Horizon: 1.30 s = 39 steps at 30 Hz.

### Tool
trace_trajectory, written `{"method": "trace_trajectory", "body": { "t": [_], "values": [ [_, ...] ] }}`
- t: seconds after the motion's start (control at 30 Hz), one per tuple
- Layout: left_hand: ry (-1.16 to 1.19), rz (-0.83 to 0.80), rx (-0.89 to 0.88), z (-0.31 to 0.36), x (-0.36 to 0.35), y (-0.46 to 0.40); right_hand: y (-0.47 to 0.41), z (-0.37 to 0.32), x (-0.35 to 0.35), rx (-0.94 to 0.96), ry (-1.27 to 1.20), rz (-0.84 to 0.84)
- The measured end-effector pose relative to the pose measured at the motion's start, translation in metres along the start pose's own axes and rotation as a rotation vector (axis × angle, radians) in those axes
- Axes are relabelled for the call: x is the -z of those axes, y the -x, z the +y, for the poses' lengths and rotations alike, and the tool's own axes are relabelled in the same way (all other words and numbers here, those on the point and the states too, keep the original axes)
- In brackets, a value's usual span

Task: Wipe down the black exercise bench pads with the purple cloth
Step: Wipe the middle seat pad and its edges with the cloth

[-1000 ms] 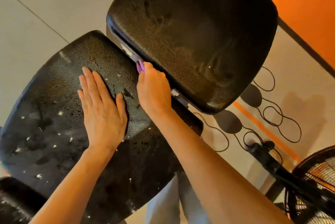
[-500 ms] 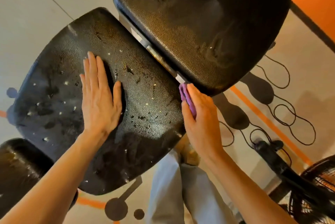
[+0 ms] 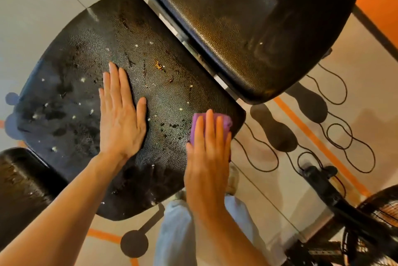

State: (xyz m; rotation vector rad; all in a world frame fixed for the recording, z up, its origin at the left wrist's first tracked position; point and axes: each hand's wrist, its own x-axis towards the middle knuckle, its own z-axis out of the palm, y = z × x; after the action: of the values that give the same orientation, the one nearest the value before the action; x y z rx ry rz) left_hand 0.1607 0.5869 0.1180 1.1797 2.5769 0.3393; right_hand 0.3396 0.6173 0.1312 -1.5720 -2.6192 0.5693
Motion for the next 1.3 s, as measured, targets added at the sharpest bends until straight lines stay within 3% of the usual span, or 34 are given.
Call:
{"method": "trace_trajectory", "body": {
  "t": [0.1,0.17,0.27,0.33,0.47,0.53,0.6,0.67,0.73,0.83,0.9,1.0,1.07,1.1,1.23,1.3],
  "values": [
    [0.007,0.01,-0.011,0.0,-0.001,0.0,0.043,-0.017,-0.006,0.159,0.051,-0.098],
    [0.002,0.014,-0.022,-0.001,0.0,0.0,0.018,0.003,-0.005,0.209,0.143,-0.115],
    [-0.007,0.036,-0.025,-0.003,-0.003,0.0,-0.048,0.032,0.007,-0.075,0.122,0.047],
    [-0.016,0.05,-0.027,-0.003,-0.006,0.0,-0.048,0.016,0.005,-0.203,0.081,0.093],
    [-0.005,0.076,-0.04,-0.004,-0.007,0.0,0.05,-0.038,-0.016,0.058,0.179,-0.087],
    [0.009,0.08,-0.044,-0.004,-0.007,0.001,0.041,-0.023,-0.017,0.18,0.237,-0.119],
    [0.027,0.086,-0.052,-0.005,-0.006,0.0,-0.009,-0.003,-0.007,0.093,0.294,-0.048],
    [0.074,0.087,-0.064,-0.006,-0.003,0.001,-0.052,-0.001,0.003,-0.114,0.257,0.07],
    [0.139,0.078,-0.107,-0.012,-0.001,0.003,-0.042,-0.022,-0.006,-0.189,0.2,0.087],
    [0.143,0.086,-0.144,-0.034,0.009,0.007,0.028,-0.052,-0.02,0.096,0.267,-0.081],
    [0.104,0.092,-0.124,-0.055,0.015,0.007,0.025,-0.032,-0.021,0.23,0.339,-0.11],
    [0.035,0.095,-0.101,-0.079,0.02,0.005,-0.051,-0.017,-0.008,-0.073,0.239,0.094],
    [-0.007,0.1,-0.114,-0.083,0.017,0.005,-0.069,-0.034,-0.008,-0.225,0.18,0.146],
    [-0.018,0.102,-0.116,-0.082,0.016,0.005,-0.057,-0.047,-0.016,-0.203,0.192,0.134],
    [-0.036,0.099,-0.11,-0.081,0.017,0.006,0.015,-0.066,-0.029,0.236,0.313,-0.113],
    [-0.042,0.099,-0.112,-0.083,0.016,0.006,-0.013,-0.039,-0.028,0.245,0.324,-0.045]
  ]
}}
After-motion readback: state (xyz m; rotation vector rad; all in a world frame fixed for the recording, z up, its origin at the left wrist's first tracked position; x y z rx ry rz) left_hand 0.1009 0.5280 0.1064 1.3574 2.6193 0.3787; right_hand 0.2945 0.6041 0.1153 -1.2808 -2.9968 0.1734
